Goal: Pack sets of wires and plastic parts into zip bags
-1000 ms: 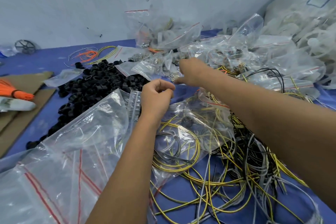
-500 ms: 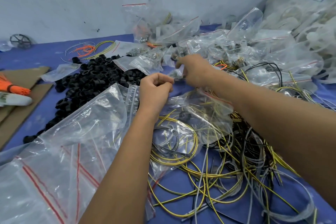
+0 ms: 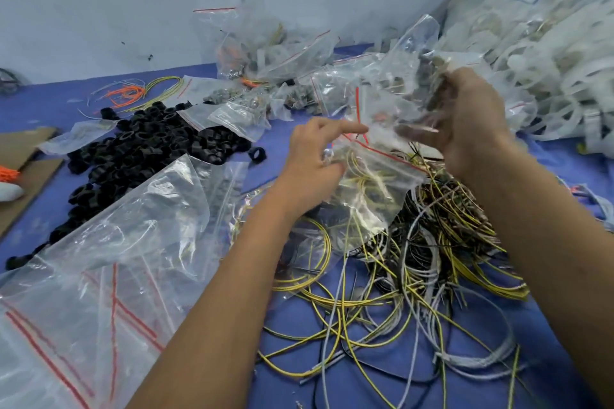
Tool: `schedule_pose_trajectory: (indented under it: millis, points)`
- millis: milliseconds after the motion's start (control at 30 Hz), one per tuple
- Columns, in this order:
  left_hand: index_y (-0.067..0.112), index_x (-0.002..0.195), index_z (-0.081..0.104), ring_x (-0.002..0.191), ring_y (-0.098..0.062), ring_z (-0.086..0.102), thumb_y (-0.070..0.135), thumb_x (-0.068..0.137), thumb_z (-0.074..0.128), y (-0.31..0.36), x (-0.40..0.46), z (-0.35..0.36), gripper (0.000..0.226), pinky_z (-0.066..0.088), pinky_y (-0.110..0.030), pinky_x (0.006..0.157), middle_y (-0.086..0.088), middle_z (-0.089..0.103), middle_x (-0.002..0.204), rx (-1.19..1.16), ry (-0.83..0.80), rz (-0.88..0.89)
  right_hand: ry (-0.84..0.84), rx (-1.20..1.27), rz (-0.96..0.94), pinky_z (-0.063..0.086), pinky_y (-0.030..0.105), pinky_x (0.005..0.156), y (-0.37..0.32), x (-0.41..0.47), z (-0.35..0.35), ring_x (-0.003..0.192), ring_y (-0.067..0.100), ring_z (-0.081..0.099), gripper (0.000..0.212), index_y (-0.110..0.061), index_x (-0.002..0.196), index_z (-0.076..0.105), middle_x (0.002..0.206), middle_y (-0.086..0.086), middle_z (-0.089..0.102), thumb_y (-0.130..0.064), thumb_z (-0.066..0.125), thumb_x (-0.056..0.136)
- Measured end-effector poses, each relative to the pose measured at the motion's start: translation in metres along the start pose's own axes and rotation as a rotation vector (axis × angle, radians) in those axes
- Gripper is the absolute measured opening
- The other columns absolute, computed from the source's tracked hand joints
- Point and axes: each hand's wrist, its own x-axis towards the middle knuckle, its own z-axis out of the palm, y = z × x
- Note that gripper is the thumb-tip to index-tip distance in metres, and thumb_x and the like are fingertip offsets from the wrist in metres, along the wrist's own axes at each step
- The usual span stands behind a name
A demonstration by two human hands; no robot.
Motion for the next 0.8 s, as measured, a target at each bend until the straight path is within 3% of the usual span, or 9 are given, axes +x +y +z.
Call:
schedule_pose_trajectory:
  millis: [67, 167, 300, 433, 533, 633, 800]
  points:
    - [0.037, 0.133, 0.063, 0.122, -0.024, 0.036, -0.004, 0.085, 0.058, 0.008, 0.002, 0.007, 0.064, 0.033, -0.037, 0.104, -0.001, 0.047, 0.131, 0.113, -0.046, 0.054, 0.005, 0.034, 0.029, 0.062, 0.039, 0.059, 0.004, -0.008, -0.016, 0.071, 0.030, 0.075, 0.023, -0.010, 0.106, 0.060, 0.092, 0.011, 0.078, -0.030, 0.048, 0.106]
    - [0.034, 0.128, 0.068, 0.125, -0.026, 0.035, -0.003, 0.088, 0.060, 0.010, 0.002, 0.012, 0.055, 0.025, -0.031, 0.105, -0.004, 0.046, 0.134, 0.188, -0.035, 0.103, 0.035, 0.139, -0.020, 0.054, 0.028, 0.047, 0.012, -0.014, -0.034, 0.057, 0.021, 0.069, 0.016, -0.009, 0.109, 0.053, 0.083, 0.008, 0.070, -0.023, 0.048, 0.109]
    - [0.021, 0.097, 0.078, 0.113, -0.024, 0.051, 0.004, 0.085, 0.077, 0.003, 0.003, 0.012, 0.022, 0.042, -0.035, 0.095, -0.003, 0.056, 0.116, 0.215, 0.116, 0.159, 0.008, 0.255, -0.101, 0.053, 0.023, 0.049, 0.017, -0.017, -0.043, 0.060, 0.022, 0.071, 0.001, -0.011, 0.108, 0.048, 0.082, 0.010, 0.067, -0.009, 0.048, 0.108]
    - [0.018, 0.083, 0.078, 0.084, -0.012, 0.061, -0.002, 0.078, 0.083, -0.003, 0.002, 0.009, 0.021, 0.055, -0.024, 0.069, -0.001, 0.057, 0.102, 0.056, 0.084, 0.131, -0.059, 0.298, -0.248, 0.063, 0.031, 0.067, 0.016, -0.020, -0.038, 0.081, 0.022, 0.073, 0.032, -0.020, 0.122, 0.058, 0.111, 0.010, 0.066, 0.003, 0.054, 0.101]
    - [0.015, 0.080, 0.080, 0.086, -0.011, 0.063, -0.008, 0.075, 0.083, 0.000, 0.002, 0.009, 0.024, 0.057, -0.024, 0.072, -0.002, 0.059, 0.100, 0.031, 0.089, 0.156, -0.164, 0.056, -0.266, 0.065, 0.042, 0.076, 0.020, -0.024, -0.036, 0.091, 0.028, 0.074, 0.039, -0.028, 0.119, 0.070, 0.119, 0.013, 0.069, 0.002, 0.063, 0.095]
    - [0.011, 0.078, 0.080, 0.089, -0.012, 0.064, -0.012, 0.075, 0.080, 0.006, 0.003, 0.005, 0.023, 0.057, -0.023, 0.075, -0.001, 0.059, 0.099, 0.000, 0.154, 0.201, -0.274, -0.265, -0.307, 0.064, 0.036, 0.072, 0.026, -0.026, -0.036, 0.088, 0.028, 0.077, 0.043, -0.035, 0.108, 0.075, 0.103, 0.004, 0.078, 0.003, 0.070, 0.090]
    - [0.008, 0.080, 0.079, 0.091, -0.013, 0.065, -0.013, 0.076, 0.078, 0.022, 0.008, -0.003, 0.021, 0.059, -0.024, 0.078, -0.009, 0.061, 0.101, -0.019, 0.256, 0.253, -0.428, -0.479, -0.315, 0.063, 0.034, 0.071, 0.023, -0.031, -0.036, 0.080, 0.025, 0.078, 0.038, -0.032, 0.097, 0.079, 0.088, -0.001, 0.079, 0.004, 0.074, 0.088]
